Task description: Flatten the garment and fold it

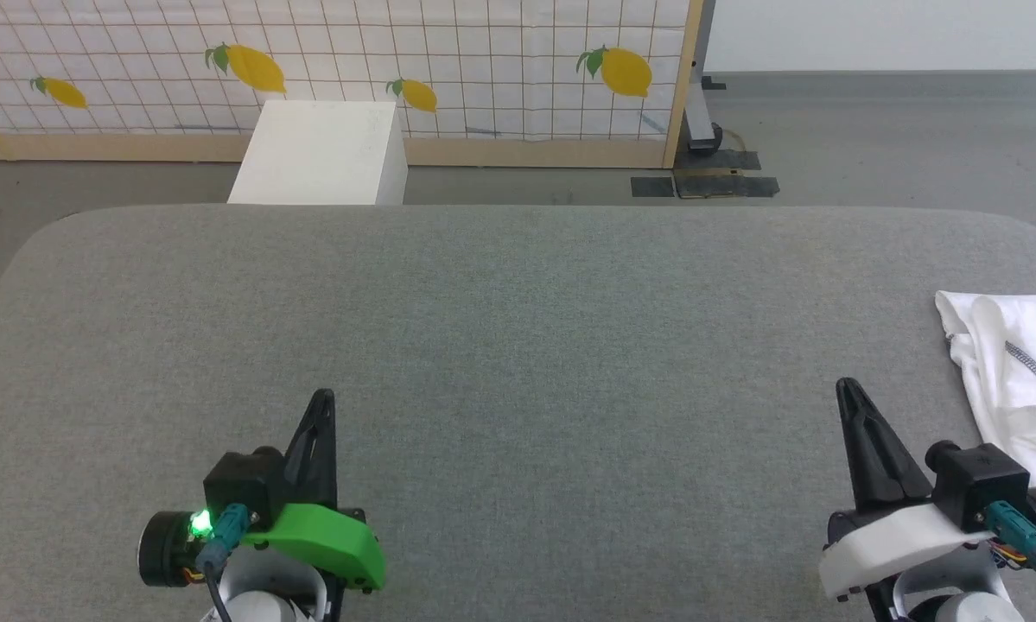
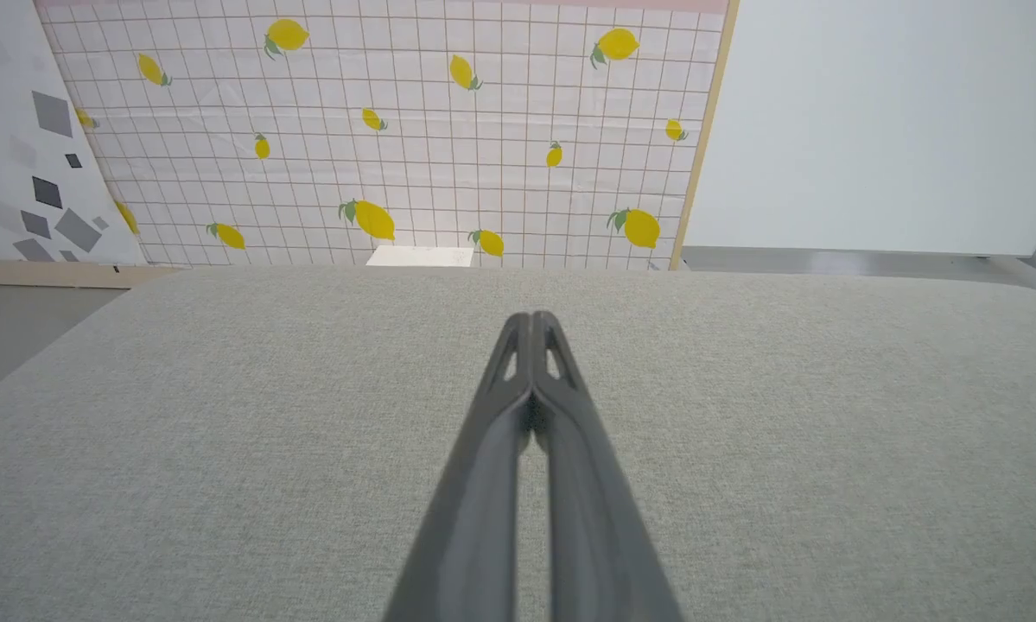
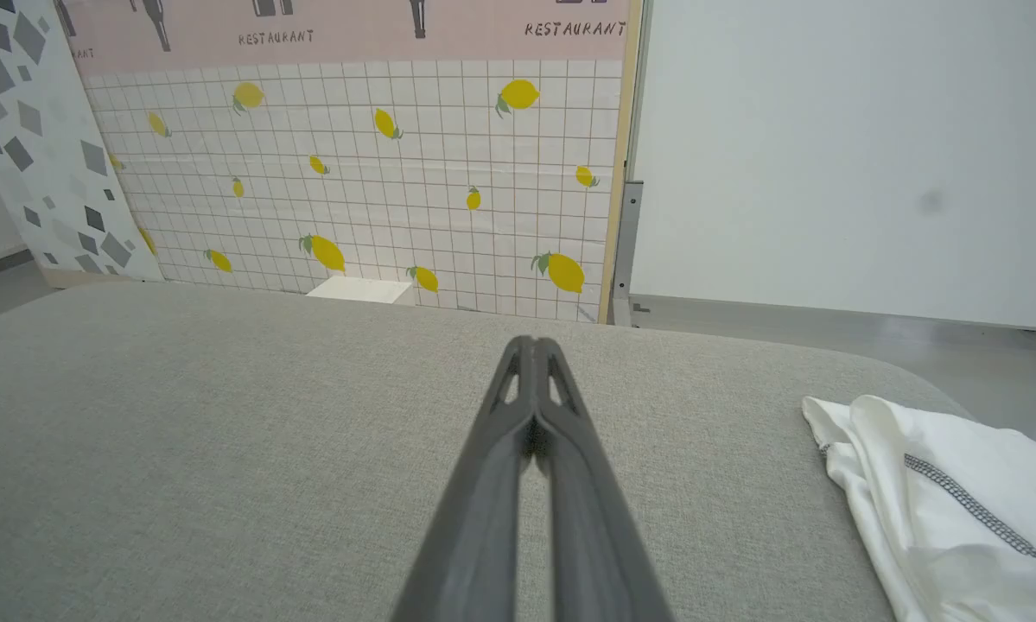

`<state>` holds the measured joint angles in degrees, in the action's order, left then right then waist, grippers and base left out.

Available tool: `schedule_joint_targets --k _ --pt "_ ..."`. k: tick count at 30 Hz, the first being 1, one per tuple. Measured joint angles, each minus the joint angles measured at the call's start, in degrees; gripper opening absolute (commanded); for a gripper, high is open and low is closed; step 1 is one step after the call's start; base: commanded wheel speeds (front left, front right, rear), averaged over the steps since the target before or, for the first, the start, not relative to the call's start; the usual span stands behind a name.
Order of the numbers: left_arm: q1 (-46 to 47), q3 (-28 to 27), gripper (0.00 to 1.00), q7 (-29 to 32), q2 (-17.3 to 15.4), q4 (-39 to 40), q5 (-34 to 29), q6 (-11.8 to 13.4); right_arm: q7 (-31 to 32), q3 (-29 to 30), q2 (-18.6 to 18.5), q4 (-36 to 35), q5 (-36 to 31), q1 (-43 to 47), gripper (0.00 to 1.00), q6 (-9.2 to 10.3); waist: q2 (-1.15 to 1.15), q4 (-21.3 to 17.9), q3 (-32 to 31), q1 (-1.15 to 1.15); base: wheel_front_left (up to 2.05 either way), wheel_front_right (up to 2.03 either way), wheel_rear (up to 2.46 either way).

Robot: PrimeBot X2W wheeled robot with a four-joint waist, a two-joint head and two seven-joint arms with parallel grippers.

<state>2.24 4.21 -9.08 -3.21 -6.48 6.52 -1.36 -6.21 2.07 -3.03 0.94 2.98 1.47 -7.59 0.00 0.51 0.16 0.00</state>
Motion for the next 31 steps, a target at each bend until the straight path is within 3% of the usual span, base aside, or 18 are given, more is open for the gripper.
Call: schedule_joint_targets --k 31 --pt "-0.66 -1.66 0.00 3.58 0.01 2.49 -2.04 0.41 2.52 -0.77 0.00 -0.18 -1.10 -0.20 0.00 0.00 0.00 -0.21 -0.07 0.00 0.00 0.00 0.00"
